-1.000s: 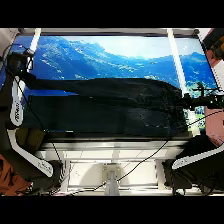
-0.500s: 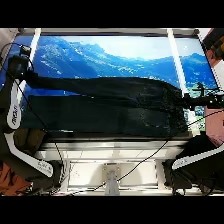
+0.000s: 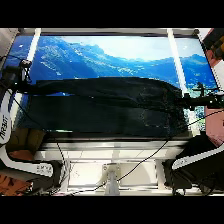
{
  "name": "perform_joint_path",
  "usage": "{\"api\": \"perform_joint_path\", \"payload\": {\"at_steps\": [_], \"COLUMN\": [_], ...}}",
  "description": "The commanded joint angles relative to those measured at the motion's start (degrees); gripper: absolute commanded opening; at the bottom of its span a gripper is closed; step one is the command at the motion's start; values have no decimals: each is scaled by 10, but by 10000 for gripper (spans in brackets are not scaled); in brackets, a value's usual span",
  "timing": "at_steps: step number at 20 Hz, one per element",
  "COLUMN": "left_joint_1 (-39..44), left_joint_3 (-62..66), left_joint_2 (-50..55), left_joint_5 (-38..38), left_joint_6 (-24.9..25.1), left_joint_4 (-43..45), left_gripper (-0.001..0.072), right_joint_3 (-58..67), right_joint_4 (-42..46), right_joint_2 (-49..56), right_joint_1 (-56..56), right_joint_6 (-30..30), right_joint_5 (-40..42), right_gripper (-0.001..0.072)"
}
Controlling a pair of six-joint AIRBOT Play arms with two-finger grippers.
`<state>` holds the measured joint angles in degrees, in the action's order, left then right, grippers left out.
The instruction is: Fold the clothes and pants, and hang the long-sleeved shirts on hangers.
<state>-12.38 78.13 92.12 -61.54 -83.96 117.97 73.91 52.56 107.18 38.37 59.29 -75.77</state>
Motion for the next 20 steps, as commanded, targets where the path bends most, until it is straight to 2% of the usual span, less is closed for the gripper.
{"api": "perform_joint_path", "payload": {"at_steps": [1, 2, 3, 4, 6, 7, 8, 9, 10, 11, 13, 14, 16, 17, 19, 20], "left_joint_1": [-18, -23, -27, -30, -31, -31, -30, -30, -30, -32, -35, -39, -52, -62, -92, -105], "left_joint_3": [-10, -10, -10, -10, -10, -10, -10, -10, -10, -10, -9, -9, -1, 9, 41, 59], "left_joint_2": [-8, -8, -8, -8, -8, -9, -9, -12, -16, -21, -26, -22, 0, 15, 52, 68], "left_joint_5": [-51, -52, -51, -50, -50, -50, -43, -24, 12, 65, 172, 210, 233, 233, 220, 204], "left_joint_6": [4, 5, 5, 2, 2, 2, -4, -30, -70, -133, -290, -338, -333, -303, -205, -162], "left_joint_4": [-6, -6, -6, -3, 15, 29, 42, 46, 44, 43, 42, 26, -60, -128, -324, -395], "left_gripper": [21, 115, 464, 704, 703, 666, 519, 400, 434, 508, 524, 523, 524, 524, 543, 559], "right_joint_3": [0, 0, 0, 0, 0, 0, 0, 0, 0, 0, 0, 0, 0, 0, 0, 0], "right_joint_4": [143, 144, 143, 144, 144, 144, 143, 143, 143, 143, 143, 143, 143, 143, 144, 144], "right_joint_2": [0, 0, 0, 0, 0, 0, 0, 0, 0, 0, 0, 0, 0, 0, 0, 0], "right_joint_1": [0, 0, 0, 0, 0, 0, 0, 0, 0, 0, 0, 0, 0, 0, 0, 0], "right_joint_6": [-1, -1, -1, -1, -1, 0, 0, 0, 0, 0, 0, 0, 0, 0, 0, 0], "right_joint_5": [34, 34, 34, 34, 34, 33, 34, 34, 34, 33, 34, 34, 34, 34, 35, 36], "right_gripper": [56, 56, 56, 56, 56, 56, 56, 56, 56, 56, 56, 56, 56, 56, 56, 56]}}
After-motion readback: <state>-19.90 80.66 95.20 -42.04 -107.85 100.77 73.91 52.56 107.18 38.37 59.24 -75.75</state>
